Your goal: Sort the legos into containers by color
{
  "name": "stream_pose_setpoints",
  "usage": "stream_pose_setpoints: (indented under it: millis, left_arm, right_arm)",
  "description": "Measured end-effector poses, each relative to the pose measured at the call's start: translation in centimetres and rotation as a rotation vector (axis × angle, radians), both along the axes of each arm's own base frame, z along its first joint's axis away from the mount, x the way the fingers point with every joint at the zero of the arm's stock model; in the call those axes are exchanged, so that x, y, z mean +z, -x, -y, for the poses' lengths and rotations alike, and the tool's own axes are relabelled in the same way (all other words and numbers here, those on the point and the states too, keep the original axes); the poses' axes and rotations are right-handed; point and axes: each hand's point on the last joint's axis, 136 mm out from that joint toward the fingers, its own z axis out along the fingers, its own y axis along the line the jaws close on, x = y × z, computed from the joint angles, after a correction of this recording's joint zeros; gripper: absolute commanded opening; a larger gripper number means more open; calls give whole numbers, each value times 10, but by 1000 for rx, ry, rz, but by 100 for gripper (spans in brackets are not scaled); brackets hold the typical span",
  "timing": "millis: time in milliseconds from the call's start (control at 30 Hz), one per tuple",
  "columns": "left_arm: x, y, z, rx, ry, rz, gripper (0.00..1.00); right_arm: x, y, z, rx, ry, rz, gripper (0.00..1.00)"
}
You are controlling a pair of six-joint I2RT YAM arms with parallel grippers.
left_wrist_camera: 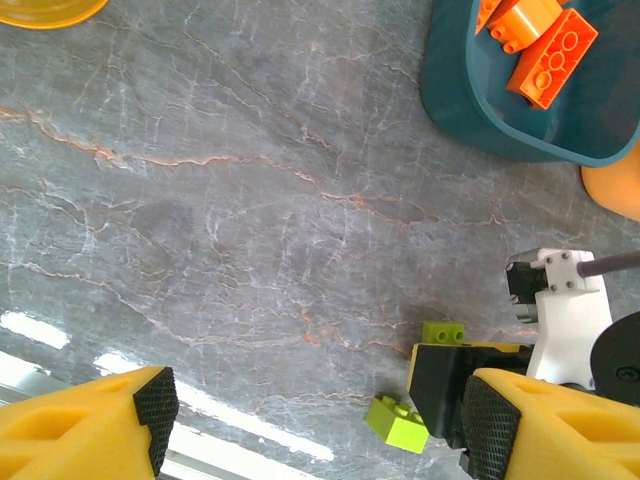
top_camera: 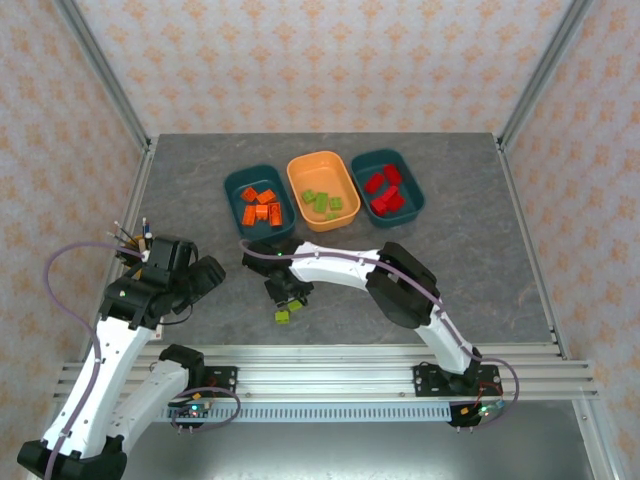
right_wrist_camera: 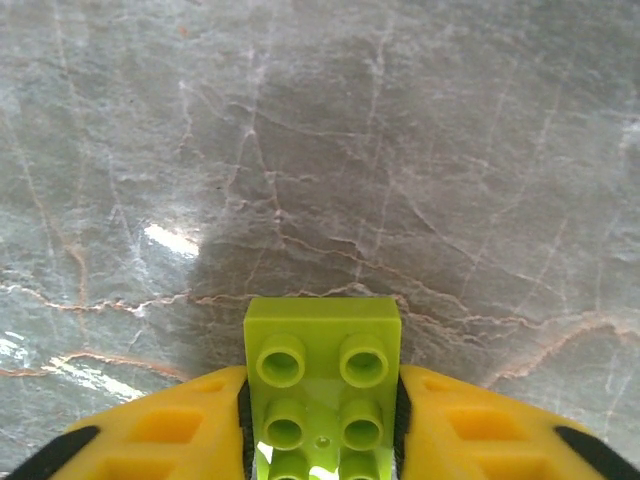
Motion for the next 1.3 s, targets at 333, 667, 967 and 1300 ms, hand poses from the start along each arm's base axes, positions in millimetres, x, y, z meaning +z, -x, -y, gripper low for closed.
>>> stream_pose_setpoints:
  millis: [333, 667, 967, 1300]
  left_arm:
    - [0, -18, 32, -105, 131, 62, 78]
    - [11, -61, 86, -267, 247, 117, 78]
    - [20, -120, 109, -255, 293, 175, 78]
    - [18, -173, 129, -263, 317, 217, 78]
  right_arm:
    - [7, -11, 6, -32, 19, 57, 30]
    - [113, -122, 52, -254, -115, 254, 29]
    - [157, -261, 81, -361, -167, 458, 28]
    - [65, -316, 98, -290, -15, 452, 30]
